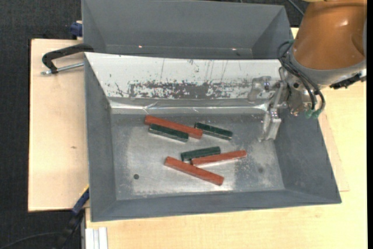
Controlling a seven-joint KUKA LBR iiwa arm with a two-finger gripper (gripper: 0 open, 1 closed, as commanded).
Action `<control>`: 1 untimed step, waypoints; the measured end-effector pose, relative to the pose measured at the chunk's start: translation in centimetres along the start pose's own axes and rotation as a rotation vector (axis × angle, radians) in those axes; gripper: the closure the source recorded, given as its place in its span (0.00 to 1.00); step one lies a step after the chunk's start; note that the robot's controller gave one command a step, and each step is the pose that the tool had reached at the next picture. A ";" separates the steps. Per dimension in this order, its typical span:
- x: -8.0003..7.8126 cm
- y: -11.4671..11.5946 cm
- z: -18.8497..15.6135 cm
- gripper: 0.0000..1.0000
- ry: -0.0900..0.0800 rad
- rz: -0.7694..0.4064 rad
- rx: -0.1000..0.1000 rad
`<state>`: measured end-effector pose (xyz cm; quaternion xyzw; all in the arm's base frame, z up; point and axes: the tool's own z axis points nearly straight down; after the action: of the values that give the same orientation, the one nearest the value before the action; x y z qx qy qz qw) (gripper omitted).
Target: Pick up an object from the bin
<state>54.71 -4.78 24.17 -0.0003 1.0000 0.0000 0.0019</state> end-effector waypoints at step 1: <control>-0.6 -4.0 16.6 0.00 0.010 -0.138 -0.002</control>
Offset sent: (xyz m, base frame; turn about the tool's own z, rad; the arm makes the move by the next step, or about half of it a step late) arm 0.0081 -0.0399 -0.1619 -0.1396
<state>55.40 -8.78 7.61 -0.0692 0.9976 0.0008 -0.0029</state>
